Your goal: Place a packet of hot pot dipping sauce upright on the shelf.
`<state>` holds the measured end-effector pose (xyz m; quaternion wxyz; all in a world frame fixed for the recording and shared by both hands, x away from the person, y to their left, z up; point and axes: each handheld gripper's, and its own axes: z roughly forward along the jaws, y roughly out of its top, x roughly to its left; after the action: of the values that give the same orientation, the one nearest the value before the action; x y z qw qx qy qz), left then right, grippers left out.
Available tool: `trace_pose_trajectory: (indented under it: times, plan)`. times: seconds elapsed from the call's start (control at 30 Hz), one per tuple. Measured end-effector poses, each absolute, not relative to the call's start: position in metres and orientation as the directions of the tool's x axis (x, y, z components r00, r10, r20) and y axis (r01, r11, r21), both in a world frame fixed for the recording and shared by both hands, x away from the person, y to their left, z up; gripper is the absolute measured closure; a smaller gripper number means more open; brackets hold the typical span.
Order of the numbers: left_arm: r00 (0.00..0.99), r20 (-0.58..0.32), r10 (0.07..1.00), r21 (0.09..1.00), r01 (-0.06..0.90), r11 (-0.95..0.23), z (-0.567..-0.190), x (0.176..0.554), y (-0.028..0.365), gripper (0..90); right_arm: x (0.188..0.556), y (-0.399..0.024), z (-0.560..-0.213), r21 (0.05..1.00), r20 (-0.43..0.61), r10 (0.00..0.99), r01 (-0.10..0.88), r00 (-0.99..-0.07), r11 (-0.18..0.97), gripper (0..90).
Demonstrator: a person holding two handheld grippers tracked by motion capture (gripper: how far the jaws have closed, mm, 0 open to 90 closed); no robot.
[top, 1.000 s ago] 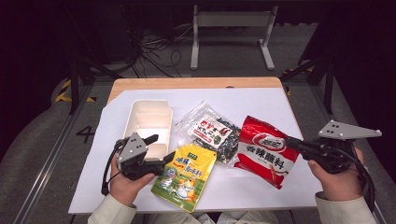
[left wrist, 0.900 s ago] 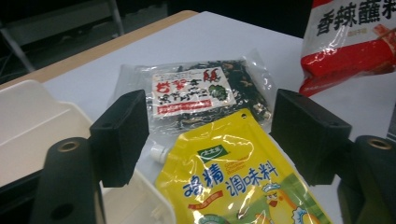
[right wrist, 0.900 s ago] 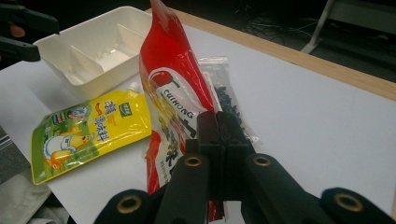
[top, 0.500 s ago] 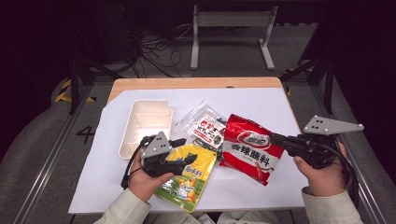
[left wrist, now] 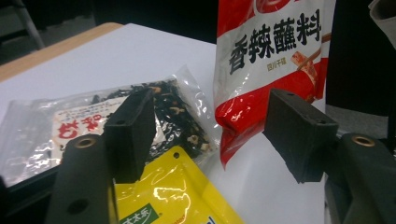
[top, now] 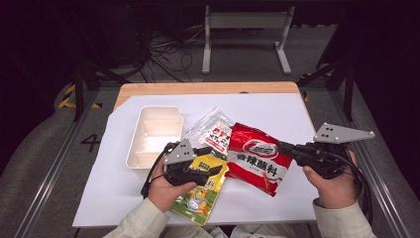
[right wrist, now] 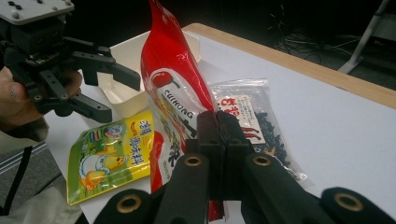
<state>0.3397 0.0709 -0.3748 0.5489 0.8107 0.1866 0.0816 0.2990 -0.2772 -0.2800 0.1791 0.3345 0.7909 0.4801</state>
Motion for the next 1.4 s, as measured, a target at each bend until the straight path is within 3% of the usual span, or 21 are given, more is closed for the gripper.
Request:
trace_pose_trajectory:
  times: [0.3, 0.83, 0.97, 1.17, 1.27, 1.4]
  plan:
    - [0.925, -0.185, 0.331, 0.939, 0.266, -0.219, -0.381, 0.351, 0.066, 37.2, 0.299, -0.268, -0.284, 0.876, 0.042, 0.677, 0.353, -0.735, 0.329, 88.9]
    - [0.955, -0.15, 0.258, 0.936, 0.221, -0.275, -0.395, 0.357, 0.04, 35.8, 0.298, -0.26, -0.286, 0.881, 0.038, 0.647, 0.331, -0.762, 0.338, 88.9]
    - [0.963, -0.12, 0.242, 0.932, 0.193, -0.307, -0.396, 0.357, 0.035, 40.1, 0.297, -0.259, -0.285, 0.883, 0.035, 0.643, 0.325, -0.765, 0.339, 88.9]
    - [0.969, -0.156, 0.19, 0.927, 0.21, -0.311, -0.399, 0.358, 0.029, 41.5, 0.297, -0.259, -0.285, 0.887, 0.036, 0.635, 0.318, -0.772, 0.336, 88.9]
    - [0.974, -0.167, 0.155, 0.925, 0.21, -0.318, -0.401, 0.358, 0.027, 49.6, 0.297, -0.259, -0.286, 0.888, 0.043, 0.63, 0.319, -0.776, 0.332, 88.9]
    - [0.974, -0.189, 0.121, 0.921, 0.219, -0.321, -0.4, 0.358, 0.027, 69.6, 0.298, -0.259, -0.287, 0.887, 0.044, 0.63, 0.321, -0.775, 0.333, 88.9]
